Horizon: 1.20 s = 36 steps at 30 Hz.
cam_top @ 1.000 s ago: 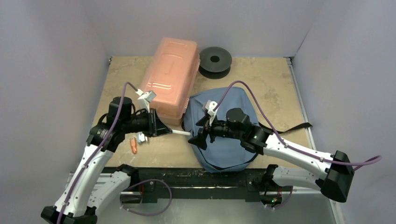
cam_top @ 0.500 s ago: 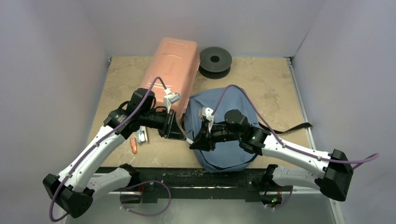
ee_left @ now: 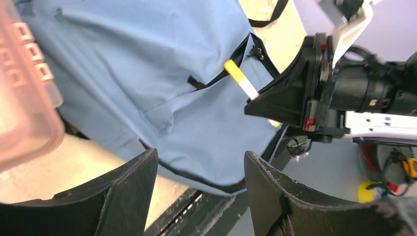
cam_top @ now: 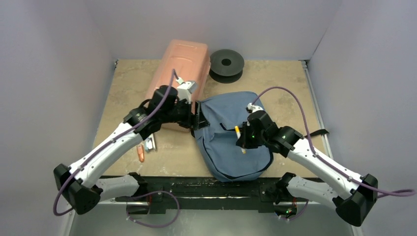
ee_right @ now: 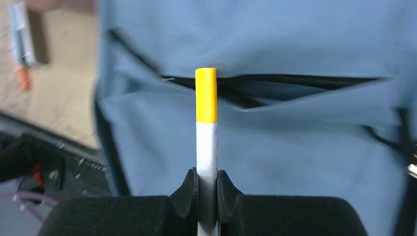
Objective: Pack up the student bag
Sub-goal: Place the stationery in the student bag.
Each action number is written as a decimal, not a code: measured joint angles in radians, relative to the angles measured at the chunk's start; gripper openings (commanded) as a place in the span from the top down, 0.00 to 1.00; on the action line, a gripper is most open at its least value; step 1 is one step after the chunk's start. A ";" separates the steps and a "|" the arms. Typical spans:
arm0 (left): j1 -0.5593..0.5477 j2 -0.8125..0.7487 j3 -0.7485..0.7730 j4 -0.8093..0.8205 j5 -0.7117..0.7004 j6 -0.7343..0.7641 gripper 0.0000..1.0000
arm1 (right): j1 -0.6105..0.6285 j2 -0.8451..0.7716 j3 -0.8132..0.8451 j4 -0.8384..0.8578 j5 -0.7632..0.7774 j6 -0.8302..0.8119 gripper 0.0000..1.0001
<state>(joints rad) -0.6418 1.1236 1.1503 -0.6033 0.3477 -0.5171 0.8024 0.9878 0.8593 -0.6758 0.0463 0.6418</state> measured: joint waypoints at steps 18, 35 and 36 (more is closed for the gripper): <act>-0.160 0.238 -0.004 0.213 -0.196 -0.127 0.38 | -0.209 0.092 -0.024 -0.078 -0.141 0.002 1.00; -0.191 0.290 -0.166 0.302 -0.230 -0.259 0.54 | -0.304 0.113 -0.082 0.306 -0.069 0.183 1.00; -0.196 0.290 -0.179 0.312 -0.249 -0.271 0.56 | -0.304 0.103 -0.109 0.338 -0.061 0.196 1.00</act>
<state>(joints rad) -0.8383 1.4139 0.9718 -0.2909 0.0986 -0.7883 0.4980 1.0908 0.7506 -0.3382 -0.0147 0.8383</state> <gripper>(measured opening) 0.513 0.097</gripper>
